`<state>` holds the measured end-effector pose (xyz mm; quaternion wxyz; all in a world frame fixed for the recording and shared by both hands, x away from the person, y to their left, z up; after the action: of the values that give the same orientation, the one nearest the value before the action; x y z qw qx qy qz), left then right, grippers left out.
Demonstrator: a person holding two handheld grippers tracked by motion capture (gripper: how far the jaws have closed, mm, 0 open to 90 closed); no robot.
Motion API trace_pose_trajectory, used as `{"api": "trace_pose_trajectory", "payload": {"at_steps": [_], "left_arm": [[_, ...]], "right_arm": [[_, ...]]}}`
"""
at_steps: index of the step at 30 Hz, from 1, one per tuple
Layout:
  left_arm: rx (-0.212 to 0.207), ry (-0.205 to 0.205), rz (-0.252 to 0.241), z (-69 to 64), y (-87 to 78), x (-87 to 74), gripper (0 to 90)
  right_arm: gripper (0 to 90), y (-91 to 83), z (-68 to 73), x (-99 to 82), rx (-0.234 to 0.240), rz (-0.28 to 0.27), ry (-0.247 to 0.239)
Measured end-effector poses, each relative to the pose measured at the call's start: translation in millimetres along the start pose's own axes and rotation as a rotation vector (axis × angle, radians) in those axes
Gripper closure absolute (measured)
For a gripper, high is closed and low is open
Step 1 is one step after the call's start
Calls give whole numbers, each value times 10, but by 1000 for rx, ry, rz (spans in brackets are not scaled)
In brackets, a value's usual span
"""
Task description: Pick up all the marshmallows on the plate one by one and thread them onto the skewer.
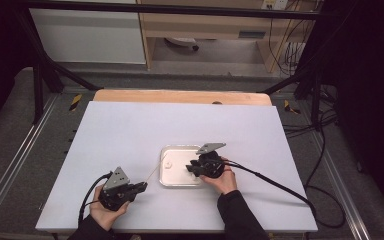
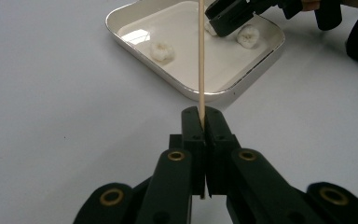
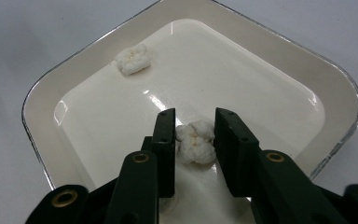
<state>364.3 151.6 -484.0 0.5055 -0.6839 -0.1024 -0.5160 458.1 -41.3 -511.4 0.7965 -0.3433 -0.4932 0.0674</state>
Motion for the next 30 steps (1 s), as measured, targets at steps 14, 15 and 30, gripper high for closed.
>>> {"api": "trace_pose_trajectory", "payload": {"at_steps": [14, 15, 30], "left_arm": [[-11, -4, -15, -37, 0, 13, 884], [-13, -5, -17, -42, 0, 15, 884], [-16, -3, -46, -88, -3, 50, 884]], "right_arm": [[733, -191, 88, 162, 39, -73, 16], [734, -219, 102, 182, 45, -81, 11], [741, -601, 330, 461, 129, -235, 17]]}}
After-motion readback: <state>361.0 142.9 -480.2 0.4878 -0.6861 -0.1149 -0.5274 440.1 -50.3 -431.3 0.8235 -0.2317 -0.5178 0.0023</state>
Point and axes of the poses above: each handheld gripper's, and its own axes: y roughly forward along the jaws, x roughly out of its top, z roughly to its left, the point moved 9 cm from there along y, roughly forward along the jaws, and after that the axes turned 13 degrees about x, right-handed, at the moved point
